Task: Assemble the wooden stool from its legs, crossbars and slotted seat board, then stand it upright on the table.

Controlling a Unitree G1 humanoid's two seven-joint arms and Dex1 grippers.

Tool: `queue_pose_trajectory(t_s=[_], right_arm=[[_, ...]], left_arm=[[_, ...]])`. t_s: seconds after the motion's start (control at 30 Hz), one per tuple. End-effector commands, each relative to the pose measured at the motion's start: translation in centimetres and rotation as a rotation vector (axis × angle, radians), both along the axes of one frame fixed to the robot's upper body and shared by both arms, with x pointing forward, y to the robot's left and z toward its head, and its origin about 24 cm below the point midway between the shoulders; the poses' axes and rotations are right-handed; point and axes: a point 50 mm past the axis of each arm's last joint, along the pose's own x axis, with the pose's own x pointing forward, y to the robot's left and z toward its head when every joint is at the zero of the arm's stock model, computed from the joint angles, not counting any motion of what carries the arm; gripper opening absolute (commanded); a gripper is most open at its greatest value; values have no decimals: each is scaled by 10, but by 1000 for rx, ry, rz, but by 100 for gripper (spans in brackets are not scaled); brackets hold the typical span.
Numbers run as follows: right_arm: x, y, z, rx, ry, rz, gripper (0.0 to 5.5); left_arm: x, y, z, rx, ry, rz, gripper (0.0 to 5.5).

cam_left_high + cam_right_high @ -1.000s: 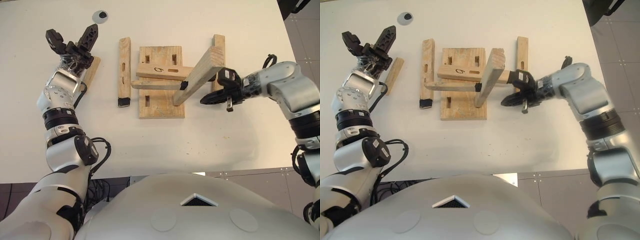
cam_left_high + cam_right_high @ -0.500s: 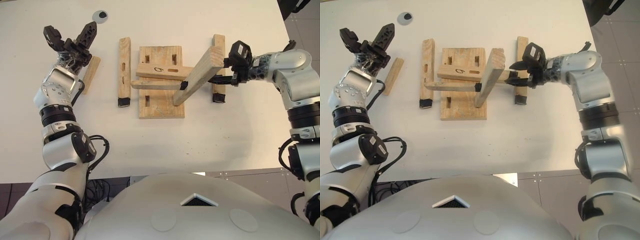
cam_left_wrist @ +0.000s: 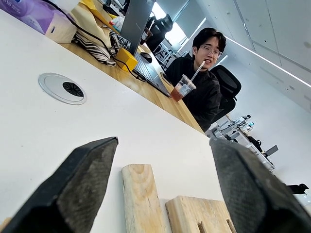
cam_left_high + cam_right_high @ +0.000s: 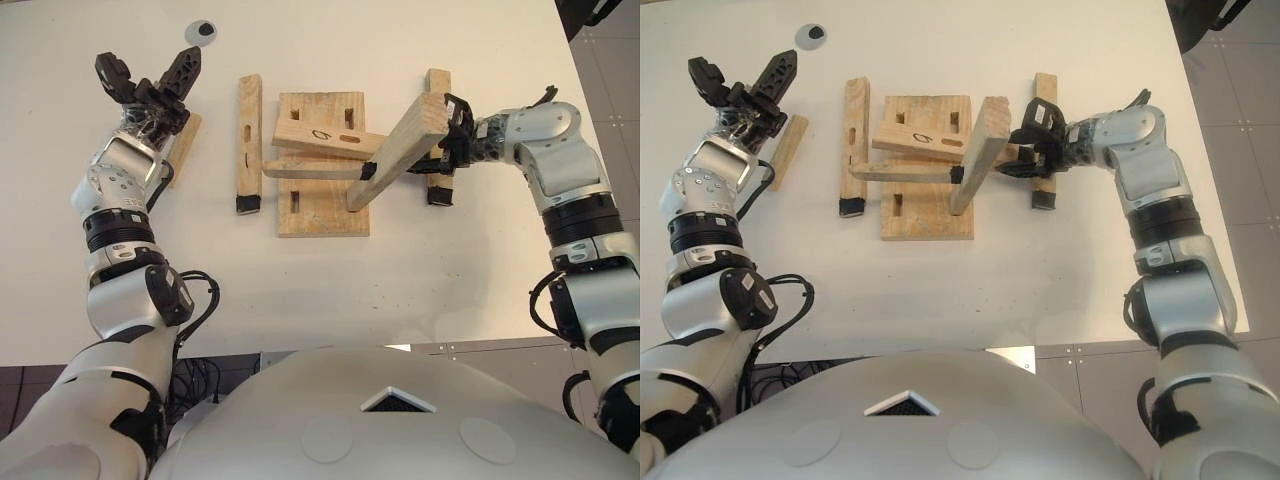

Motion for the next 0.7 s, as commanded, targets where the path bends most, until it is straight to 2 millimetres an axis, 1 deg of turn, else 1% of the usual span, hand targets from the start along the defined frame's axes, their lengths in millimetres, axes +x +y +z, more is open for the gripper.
queue_pose_trajectory(t_s=[0.03, 0.27, 0.3, 0.33, 0.37, 0.47, 0.63, 0.7], right_arm=[[7, 1, 3, -22, -21, 12, 266], [11, 1, -6, -49, 8, 24, 266], [11, 1, -6, -50, 11, 25, 248], [11, 1, -7, -48, 12, 28, 242], [11, 1, -6, -45, 14, 31, 219], [11, 1, -5, -34, 17, 32, 207], [13, -3, 2, 4, 9, 3, 206], [17, -10, 13, 69, -19, -63, 206]], left_arm=[[1, -2, 2, 9, 2, -14, 345], [1, -3, 1, 8, 6, -19, 345], [1, -3, 1, 8, 6, -19, 345], [1, -3, 1, 9, 7, -19, 345], [0, -2, 0, 9, 8, -17, 345], [-1, -2, 0, 9, 9, -14, 345], [0, -3, 2, 7, -3, -12, 345], [3, -6, 15, 10, -55, -26, 345]])
